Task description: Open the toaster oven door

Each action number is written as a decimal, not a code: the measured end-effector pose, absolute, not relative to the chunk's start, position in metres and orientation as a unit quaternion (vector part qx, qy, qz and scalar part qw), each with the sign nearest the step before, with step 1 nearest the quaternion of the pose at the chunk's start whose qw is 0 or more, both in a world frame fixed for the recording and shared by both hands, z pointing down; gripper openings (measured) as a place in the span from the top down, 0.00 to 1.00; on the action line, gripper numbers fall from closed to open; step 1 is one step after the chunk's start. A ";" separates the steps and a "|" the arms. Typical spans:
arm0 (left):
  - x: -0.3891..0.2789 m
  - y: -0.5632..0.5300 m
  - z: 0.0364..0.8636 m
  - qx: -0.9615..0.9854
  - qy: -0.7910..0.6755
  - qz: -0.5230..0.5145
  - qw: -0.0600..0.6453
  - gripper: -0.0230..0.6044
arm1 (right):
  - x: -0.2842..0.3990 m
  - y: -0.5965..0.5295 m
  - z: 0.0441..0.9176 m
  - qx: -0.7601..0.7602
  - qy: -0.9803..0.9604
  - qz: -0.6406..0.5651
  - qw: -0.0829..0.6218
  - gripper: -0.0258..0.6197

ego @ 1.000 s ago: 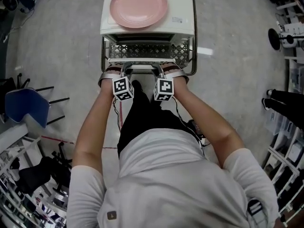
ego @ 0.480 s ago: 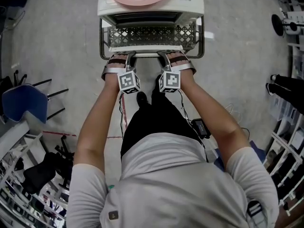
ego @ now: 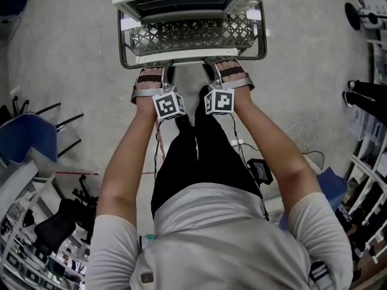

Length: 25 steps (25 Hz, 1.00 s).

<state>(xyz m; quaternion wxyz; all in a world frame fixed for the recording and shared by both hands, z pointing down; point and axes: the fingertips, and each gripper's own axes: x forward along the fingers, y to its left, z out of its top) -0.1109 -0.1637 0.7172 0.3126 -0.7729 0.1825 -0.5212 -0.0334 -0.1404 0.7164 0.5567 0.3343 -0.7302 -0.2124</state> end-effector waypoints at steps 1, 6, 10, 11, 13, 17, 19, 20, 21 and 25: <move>-0.112 -0.161 0.721 -0.772 0.187 -0.518 0.318 0.81 | -0.035 -0.138 0.721 0.342 -0.728 -0.214 0.555 0.82; -0.114 -0.152 0.740 -0.764 0.209 -0.505 0.343 0.81 | -0.037 -0.130 0.740 0.368 -0.713 -0.239 0.547 0.82; -0.113 -0.150 0.755 -0.755 0.226 -0.494 0.367 0.81 | -0.035 -0.129 0.756 0.386 -0.697 -0.258 0.547 0.82; -0.114 -0.150 0.760 -0.753 0.230 -0.491 0.372 0.81 | -0.036 -0.129 0.761 0.389 -0.694 -0.262 0.546 0.82; -0.115 -0.150 0.769 -0.752 0.237 -0.484 0.380 0.81 | -0.037 -0.128 0.770 0.393 -0.690 -0.274 0.542 0.82; -0.117 -0.149 0.781 -0.748 0.253 -0.469 0.396 0.81 | -0.039 -0.126 0.783 0.400 -0.681 -0.304 0.533 0.83; -0.116 -0.149 0.789 -0.746 0.260 -0.461 0.404 0.81 | -0.039 -0.126 0.791 0.404 -0.676 -0.316 0.529 0.83; -0.116 -0.148 0.793 -0.745 0.262 -0.458 0.407 0.81 | -0.039 -0.126 0.796 0.406 -0.674 -0.321 0.527 0.83; -0.117 -0.148 0.799 -0.744 0.264 -0.456 0.410 0.81 | -0.039 -0.126 0.801 0.407 -0.674 -0.323 0.525 0.82; -0.116 -0.147 0.816 -0.737 0.273 -0.452 0.422 0.80 | -0.039 -0.125 0.818 0.418 -0.672 -0.328 0.515 0.79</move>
